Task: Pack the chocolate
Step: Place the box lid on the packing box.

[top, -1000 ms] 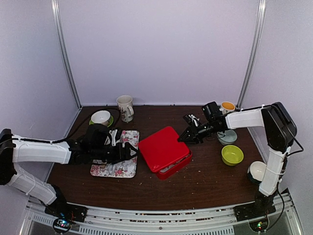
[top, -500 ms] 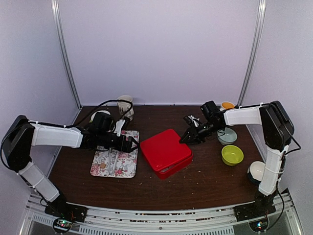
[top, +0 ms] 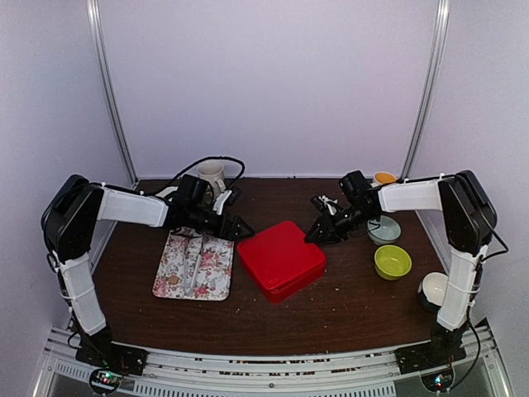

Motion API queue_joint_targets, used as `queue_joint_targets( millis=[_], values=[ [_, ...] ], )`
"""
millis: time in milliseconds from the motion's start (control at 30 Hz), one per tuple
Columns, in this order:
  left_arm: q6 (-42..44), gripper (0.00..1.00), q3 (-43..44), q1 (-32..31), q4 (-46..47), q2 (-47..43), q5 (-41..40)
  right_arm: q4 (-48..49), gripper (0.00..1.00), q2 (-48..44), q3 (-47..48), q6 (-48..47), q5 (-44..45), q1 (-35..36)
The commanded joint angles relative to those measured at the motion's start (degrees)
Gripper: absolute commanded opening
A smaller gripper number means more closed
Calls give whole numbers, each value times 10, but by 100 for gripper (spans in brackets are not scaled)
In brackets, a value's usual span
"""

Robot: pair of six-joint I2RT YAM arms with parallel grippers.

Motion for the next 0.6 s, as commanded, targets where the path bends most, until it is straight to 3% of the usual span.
queue_joint_targets(
  millis=[0,200,333,467,567],
  values=[
    [18,76,23,1,-26,29,44,-7,25,11,15,-11,39,-8],
    [13,64,27,-5,-30,37,77,-13,31,2,17,-13,49,-7],
    [19,50,33,-13,-40,41,80,-25,34,-6,18,-16,70,-5],
    [22,48,41,-13,-51,57,74,-46,35,-15,23,-26,102,-3],
    [25,47,43,-17,-56,59,68,-45,43,-34,13,-27,112,-2]
  ],
)
